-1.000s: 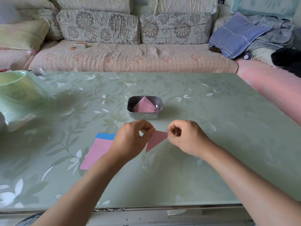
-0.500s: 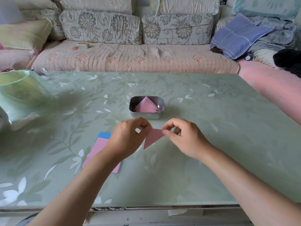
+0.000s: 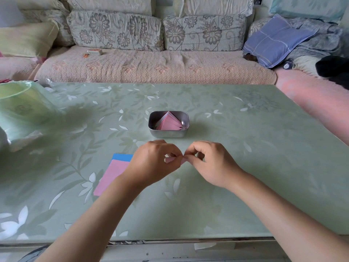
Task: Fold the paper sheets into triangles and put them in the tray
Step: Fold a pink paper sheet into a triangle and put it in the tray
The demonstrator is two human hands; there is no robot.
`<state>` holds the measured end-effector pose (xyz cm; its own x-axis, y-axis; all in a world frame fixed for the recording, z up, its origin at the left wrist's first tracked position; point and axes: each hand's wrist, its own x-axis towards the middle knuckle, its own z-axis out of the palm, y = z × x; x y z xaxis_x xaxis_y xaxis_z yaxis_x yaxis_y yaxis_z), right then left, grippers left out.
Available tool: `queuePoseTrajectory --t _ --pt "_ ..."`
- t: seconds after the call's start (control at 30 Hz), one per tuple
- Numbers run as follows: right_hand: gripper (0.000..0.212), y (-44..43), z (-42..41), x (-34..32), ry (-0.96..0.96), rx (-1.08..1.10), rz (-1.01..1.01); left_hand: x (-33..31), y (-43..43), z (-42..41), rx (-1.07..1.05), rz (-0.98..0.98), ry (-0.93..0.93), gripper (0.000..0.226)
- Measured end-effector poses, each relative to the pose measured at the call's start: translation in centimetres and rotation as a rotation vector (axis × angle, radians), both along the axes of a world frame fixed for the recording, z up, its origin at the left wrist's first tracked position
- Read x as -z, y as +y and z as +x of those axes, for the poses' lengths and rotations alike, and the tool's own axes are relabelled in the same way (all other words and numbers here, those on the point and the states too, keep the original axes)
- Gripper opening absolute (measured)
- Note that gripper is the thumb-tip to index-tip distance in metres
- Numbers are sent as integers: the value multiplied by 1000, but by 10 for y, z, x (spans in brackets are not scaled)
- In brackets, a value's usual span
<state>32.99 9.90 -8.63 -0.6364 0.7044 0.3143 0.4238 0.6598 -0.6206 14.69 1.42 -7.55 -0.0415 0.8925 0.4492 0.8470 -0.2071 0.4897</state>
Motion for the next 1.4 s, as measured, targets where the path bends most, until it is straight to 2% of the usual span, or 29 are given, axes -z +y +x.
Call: queuePoseTrajectory --t 0.1,0.37,0.5,0.6,0.7,0.77,0.87,0.97,1.1,1.27,1.4 --pt "11 2 2 -2 13 23 12 -2 1 -9 -10 -44 -7 2" --pt "12 2 1 -7 18 42 10 -8 0 -29 -22 -89 -35 10" --pt "19 6 4 -8 22 75 10 -11 -2 -43 -111 -123 -89 12" --pt "24 8 8 -9 49 88 -18 -11 -4 -43 -130 -130 -179 17" --pt "25 6 7 -7 74 82 -56 -5 -4 -26 -87 -161 -310 11" --pt "24 6 6 -5 105 76 -109 1 -1 -14 -79 -166 -398 7" --pt "20 6 3 -5 140 82 -184 8 5 -5 -133 -140 -504 15" --pt "20 8 3 -3 110 71 -224 10 7 -3 -146 -154 -565 12" --pt "7 8 5 1 -13 64 -210 9 5 -2 -112 -187 -480 12" --pt "7 1 -3 -3 133 4 -159 8 2 7 -70 -202 -414 11" --pt "8 0 -4 -3 155 -7 -129 5 1 10 -52 -190 -417 12"
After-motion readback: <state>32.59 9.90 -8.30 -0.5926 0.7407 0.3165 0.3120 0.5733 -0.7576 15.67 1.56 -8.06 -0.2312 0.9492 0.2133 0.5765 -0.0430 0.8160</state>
